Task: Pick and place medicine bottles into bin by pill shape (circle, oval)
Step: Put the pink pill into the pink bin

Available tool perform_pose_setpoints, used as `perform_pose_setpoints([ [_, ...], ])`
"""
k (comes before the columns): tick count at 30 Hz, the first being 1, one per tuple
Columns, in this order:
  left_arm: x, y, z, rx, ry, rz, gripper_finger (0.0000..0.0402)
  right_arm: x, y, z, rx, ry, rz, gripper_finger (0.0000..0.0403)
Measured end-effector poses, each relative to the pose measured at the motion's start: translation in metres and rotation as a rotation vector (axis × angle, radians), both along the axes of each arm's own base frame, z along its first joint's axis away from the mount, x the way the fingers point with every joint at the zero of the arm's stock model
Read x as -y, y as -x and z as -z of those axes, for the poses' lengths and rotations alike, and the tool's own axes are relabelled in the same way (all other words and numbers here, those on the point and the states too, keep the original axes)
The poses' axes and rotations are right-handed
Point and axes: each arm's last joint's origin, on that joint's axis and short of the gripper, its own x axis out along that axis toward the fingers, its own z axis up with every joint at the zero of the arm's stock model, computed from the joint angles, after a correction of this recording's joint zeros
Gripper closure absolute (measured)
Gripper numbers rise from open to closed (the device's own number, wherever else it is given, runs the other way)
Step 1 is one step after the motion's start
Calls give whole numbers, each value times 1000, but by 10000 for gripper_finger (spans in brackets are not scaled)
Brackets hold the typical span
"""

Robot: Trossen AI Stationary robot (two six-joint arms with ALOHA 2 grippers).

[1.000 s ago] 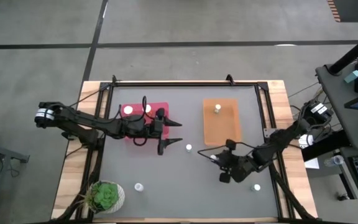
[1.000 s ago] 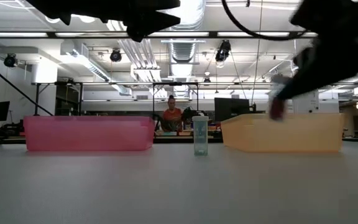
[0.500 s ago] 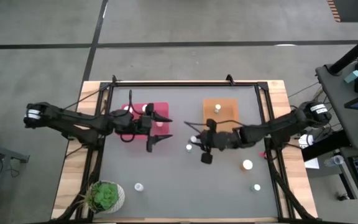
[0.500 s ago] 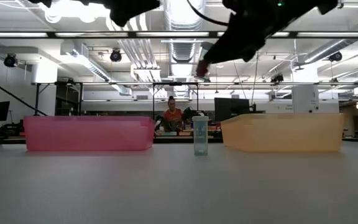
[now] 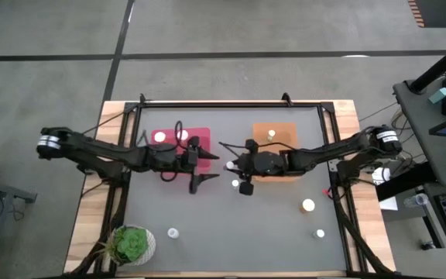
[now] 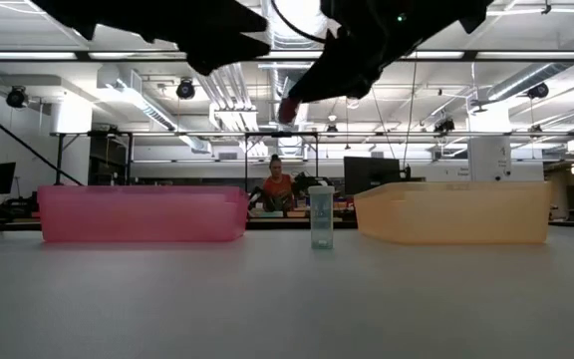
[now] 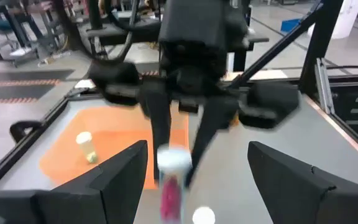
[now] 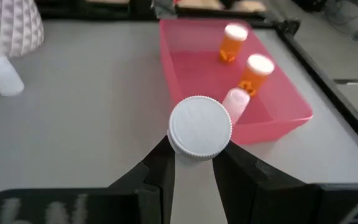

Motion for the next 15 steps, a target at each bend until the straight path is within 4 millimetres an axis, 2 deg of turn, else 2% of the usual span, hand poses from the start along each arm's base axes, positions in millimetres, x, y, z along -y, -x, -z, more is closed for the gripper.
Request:
perform_pose_setpoints([
  [6,1,-22,21,-3,-25,2,139,-1,-7,7,-87,7,4,315],
  [15,-3,-33,38,-58,-38,-12,139,-1,-8,6,-81,3,6,314],
])
